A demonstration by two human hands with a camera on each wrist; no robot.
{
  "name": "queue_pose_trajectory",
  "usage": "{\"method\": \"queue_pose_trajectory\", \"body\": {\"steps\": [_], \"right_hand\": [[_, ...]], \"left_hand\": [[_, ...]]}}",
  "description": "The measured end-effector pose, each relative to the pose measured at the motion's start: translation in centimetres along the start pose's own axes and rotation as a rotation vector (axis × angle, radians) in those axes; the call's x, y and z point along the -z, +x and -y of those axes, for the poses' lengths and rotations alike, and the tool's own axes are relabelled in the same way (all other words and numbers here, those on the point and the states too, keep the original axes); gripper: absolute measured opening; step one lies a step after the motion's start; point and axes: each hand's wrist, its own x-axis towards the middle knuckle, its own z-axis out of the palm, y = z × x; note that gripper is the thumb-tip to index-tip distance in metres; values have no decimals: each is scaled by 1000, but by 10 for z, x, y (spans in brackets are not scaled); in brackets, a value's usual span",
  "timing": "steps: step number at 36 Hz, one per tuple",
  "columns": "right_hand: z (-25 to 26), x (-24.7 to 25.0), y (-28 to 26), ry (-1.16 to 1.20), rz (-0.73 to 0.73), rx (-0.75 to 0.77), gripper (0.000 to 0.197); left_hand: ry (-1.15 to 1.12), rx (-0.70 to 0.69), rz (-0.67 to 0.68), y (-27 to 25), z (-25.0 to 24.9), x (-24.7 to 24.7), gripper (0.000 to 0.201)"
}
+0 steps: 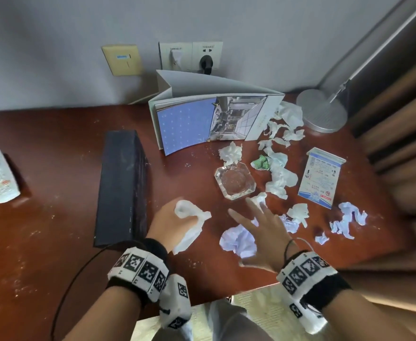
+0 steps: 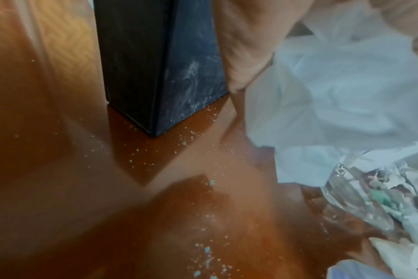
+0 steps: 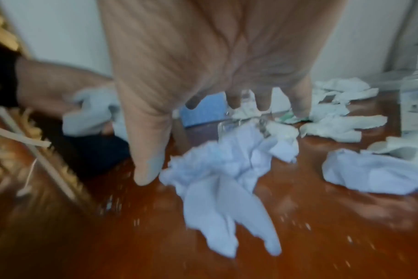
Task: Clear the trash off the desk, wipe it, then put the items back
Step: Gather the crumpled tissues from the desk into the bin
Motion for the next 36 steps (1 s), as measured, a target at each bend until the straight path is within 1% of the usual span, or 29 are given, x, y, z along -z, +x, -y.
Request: {"method": "queue_pose_trajectory", "body": {"steps": [2, 4, 5, 7, 8, 11, 13, 14, 16, 20, 22, 24, 25, 26, 28, 29, 31, 33, 34, 35, 36], "right_hand": [[1, -15, 5, -74, 87, 15, 117], [3, -28, 12, -46, 143, 5, 116], [5, -33, 16, -42, 177, 1, 112], [10, -38, 21, -47, 214, -5, 96], [13, -38, 23, -33, 190, -16, 86], [14, -37, 26, 40, 41, -65, 58], [13, -38, 29, 67, 0, -89, 46], [12, -39, 30, 82, -14, -96, 43], [11, -38, 33, 118, -29, -114, 39], [9, -36, 42, 247, -58, -137, 36], [9, -36, 46, 287, -93, -142, 43], [8, -37, 48, 293, -86, -131, 50], [7, -38, 48, 294, -78, -123, 50], [6, -39, 48, 303, -85, -108, 47], [4, -38, 47, 336, -138, -114, 31], [3, -37, 46, 344, -172, -143, 22], [1, -33, 45, 392, -263, -232, 15], [-1, -25, 43, 505, -379, -370, 9], [-3, -19, 43, 552, -411, -441, 8], [-5, -14, 45, 561, -409, -512, 15], [-7, -9, 47, 536, -376, -574, 27]], "left_hand": [[84, 10, 1, -1, 6, -2, 8], [123, 12, 44, 0, 11, -6, 6], [167, 3, 77, -1, 13, -7, 6], [238, -25, 108, -4, 15, -9, 9], [256, -36, 106, -5, 15, -9, 11], [281, -32, 105, -6, 21, -10, 15], [291, -10, 120, -4, 27, -10, 15], [297, -4, 126, -3, 30, -11, 19], [305, 7, 135, -2, 35, -11, 24], [319, 11, 127, -1, 39, -12, 21], [326, 15, 125, 0, 40, -13, 22], [334, 21, 132, 1, 41, -14, 23], [336, 27, 136, 1, 41, -15, 23], [338, 27, 135, 2, 41, -15, 23], [337, 33, 135, 1, 41, -16, 23], [335, 38, 136, 1, 40, -16, 22], [333, 31, 144, 1, 40, -16, 21], [325, 29, 155, 0, 40, -15, 20], [321, 27, 158, 0, 40, -15, 20], [320, 28, 162, 0, 40, -14, 21], [321, 23, 167, 0, 40, -14, 21]]}}
